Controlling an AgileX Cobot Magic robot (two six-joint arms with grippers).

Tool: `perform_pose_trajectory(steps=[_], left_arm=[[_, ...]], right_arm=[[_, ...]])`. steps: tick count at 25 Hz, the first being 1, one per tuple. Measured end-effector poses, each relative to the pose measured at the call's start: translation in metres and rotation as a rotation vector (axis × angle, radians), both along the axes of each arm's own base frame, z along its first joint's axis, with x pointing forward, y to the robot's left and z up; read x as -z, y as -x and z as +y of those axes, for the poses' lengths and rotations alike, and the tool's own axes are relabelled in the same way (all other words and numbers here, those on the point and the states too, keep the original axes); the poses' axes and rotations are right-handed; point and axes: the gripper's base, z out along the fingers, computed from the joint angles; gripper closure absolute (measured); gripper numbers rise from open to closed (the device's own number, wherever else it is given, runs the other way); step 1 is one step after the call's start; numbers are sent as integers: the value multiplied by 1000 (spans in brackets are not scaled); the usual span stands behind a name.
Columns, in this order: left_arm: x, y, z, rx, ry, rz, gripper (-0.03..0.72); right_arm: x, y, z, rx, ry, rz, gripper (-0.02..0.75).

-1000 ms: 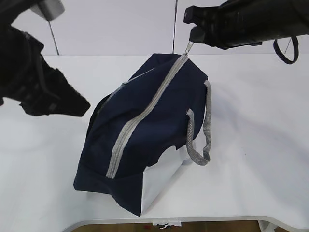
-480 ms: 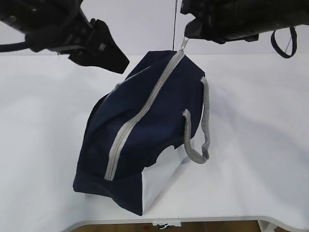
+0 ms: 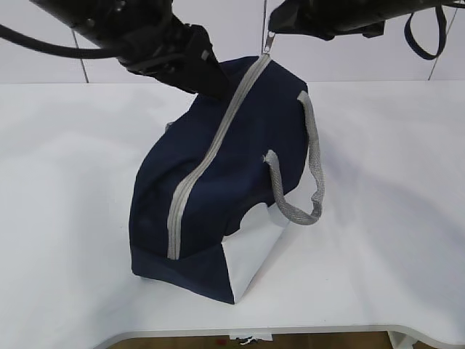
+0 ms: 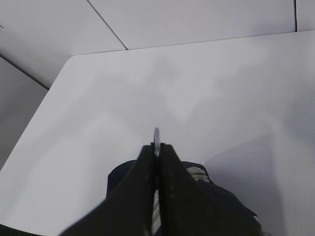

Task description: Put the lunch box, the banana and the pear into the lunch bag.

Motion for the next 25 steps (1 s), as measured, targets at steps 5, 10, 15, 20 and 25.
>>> perform_pose_trajectory(steps=[5, 10, 15, 20, 25], left_arm=[[14, -7, -4, -3, -15, 29, 296], [24, -12, -7, -6, -26, 50, 304], [24, -13, -6, -9, -22, 51, 453], [24, -13, -5, 9, -32, 43, 658], [26, -9, -4, 121, -87, 11, 691]], right_arm=[[1, 1, 1, -11, 5, 13, 748], [1, 1, 1, -13, 5, 16, 748], [1, 2, 1, -19, 7, 24, 748], [1, 2, 1, -21, 7, 26, 748], [1, 2, 1, -21, 7, 26, 748]])
